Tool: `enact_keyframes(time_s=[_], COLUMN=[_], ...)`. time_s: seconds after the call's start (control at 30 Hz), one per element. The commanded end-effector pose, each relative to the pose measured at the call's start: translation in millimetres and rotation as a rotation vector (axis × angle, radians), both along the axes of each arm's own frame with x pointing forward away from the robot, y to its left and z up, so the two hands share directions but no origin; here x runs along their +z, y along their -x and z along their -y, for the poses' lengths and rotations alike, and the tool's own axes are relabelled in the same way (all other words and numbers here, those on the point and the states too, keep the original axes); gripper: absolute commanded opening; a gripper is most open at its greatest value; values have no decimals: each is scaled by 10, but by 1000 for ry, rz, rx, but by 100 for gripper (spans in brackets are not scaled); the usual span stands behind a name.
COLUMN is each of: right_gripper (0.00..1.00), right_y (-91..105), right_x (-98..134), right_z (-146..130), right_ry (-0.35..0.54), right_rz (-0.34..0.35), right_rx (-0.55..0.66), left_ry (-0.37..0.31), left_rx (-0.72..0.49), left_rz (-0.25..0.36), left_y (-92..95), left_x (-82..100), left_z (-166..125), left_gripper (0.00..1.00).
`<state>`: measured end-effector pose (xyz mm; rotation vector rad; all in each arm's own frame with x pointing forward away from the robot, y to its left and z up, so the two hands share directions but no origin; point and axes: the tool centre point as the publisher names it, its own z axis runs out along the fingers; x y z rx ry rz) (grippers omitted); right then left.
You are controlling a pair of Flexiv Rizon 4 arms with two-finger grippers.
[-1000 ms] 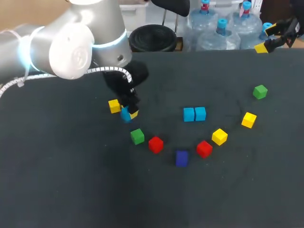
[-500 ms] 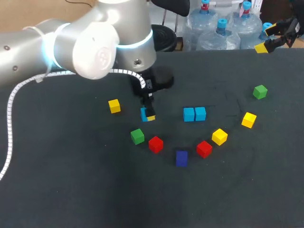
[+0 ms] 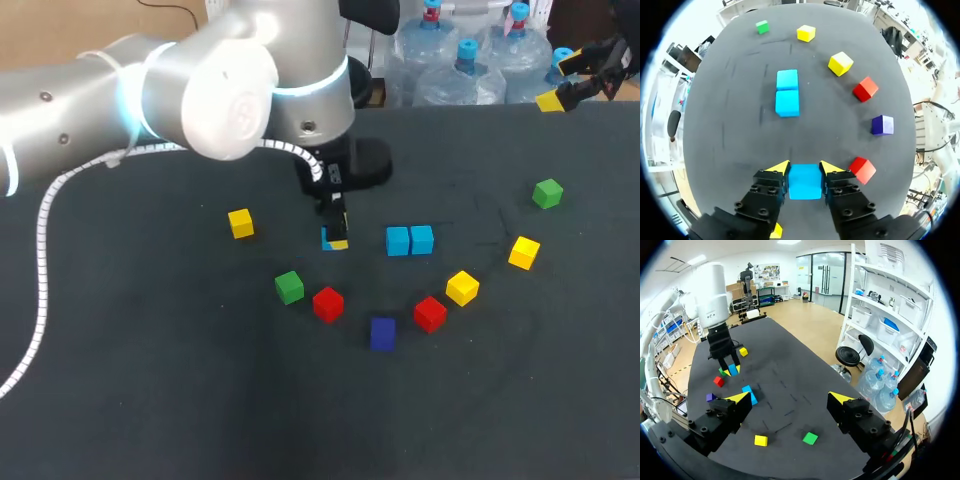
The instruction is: Place the blue cubes, place green cubes on the blue cubes, place the yellow cubes on the green cubes, then place the red cubes on the yellow cubes, and place purple cube on the red cubes.
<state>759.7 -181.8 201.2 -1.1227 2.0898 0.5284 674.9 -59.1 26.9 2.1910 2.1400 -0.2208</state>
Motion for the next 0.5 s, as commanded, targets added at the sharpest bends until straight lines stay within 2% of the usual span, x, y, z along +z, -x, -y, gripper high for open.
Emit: enact_keyframes(time_s=[0.03, 0.17, 0.2, 0.23, 0.27, 0.3, 0.5], right_gripper=[100, 100, 100, 100, 100, 100, 100], right_y=[4, 4, 4, 4, 4, 4, 4], right_x=[-2, -2, -2, -2, -2, -2, -2], right_z=[-1, -1, -1, -1, -1, -1, -1], right_ry=[0, 0, 0, 0, 0, 0, 0], right_rz=[1, 1, 1, 1, 1, 1, 1], right_rx=[-1, -1, -1, -1, -1, -1, -1], left_ry=[-15, -21, -28, -30, -31, -31, -29], left_rx=[-15, -32, -31, -31, -22, -16, -9], left_rz=[-23, -39, -44, -46, -55, -58, -60], left_y=[-91, -90, -94, -97, -102, -109, -112], left_x=[-47, -70, -98, -120, -141, -163, -251], left_z=[113, 141, 132, 121, 109, 98, 112], left_gripper=[0, 0, 18, 24, 7, 0, 0])
